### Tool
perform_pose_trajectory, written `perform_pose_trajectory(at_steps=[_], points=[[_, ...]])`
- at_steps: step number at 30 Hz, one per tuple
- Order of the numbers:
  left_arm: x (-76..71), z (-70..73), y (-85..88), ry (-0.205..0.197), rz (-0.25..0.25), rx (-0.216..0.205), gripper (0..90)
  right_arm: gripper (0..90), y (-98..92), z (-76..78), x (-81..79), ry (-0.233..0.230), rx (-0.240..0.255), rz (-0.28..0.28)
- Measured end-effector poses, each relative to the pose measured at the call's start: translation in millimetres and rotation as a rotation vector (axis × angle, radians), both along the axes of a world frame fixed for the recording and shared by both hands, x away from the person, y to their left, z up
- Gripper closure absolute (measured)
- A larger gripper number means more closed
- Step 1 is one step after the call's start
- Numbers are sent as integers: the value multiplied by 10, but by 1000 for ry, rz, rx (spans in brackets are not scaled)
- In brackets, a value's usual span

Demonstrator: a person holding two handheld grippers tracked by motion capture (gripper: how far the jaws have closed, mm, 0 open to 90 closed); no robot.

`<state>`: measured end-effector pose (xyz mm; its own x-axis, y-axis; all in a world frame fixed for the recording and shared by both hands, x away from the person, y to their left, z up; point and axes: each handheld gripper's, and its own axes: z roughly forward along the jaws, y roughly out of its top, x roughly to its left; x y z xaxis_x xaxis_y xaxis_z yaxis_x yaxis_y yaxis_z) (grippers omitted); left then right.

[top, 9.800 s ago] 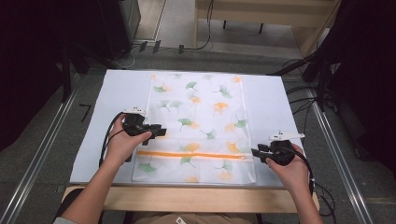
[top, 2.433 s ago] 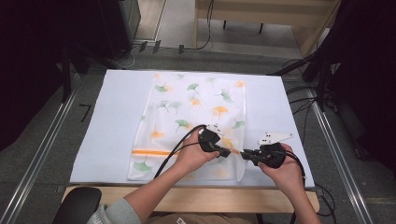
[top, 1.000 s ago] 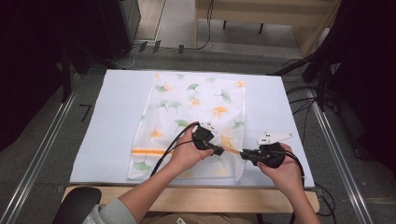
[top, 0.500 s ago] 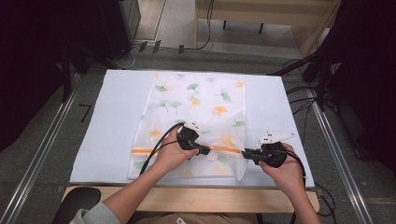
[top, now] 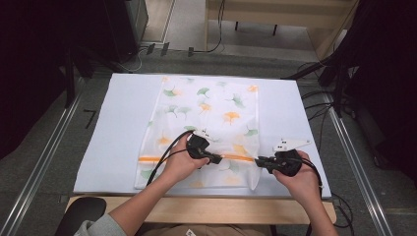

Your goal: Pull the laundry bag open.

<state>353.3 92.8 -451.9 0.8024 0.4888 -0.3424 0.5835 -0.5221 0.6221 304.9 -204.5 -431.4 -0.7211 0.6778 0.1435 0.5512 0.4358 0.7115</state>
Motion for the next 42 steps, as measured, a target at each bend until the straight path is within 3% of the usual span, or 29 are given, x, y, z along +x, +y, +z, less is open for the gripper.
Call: perform_pose_trajectory(at_steps=[14, 24, 42], points=[[6, 11, 62, 5, 11, 11, 900, 859, -3, -2, -6, 1, -2, -4], [39, -4, 349, 41, 44, 6, 900, 859, -30, -11, -5, 1, -7, -11], [38, -3, 351, 34, 51, -1, 900, 859, -28, -21, 0, 3, -5, -5]])
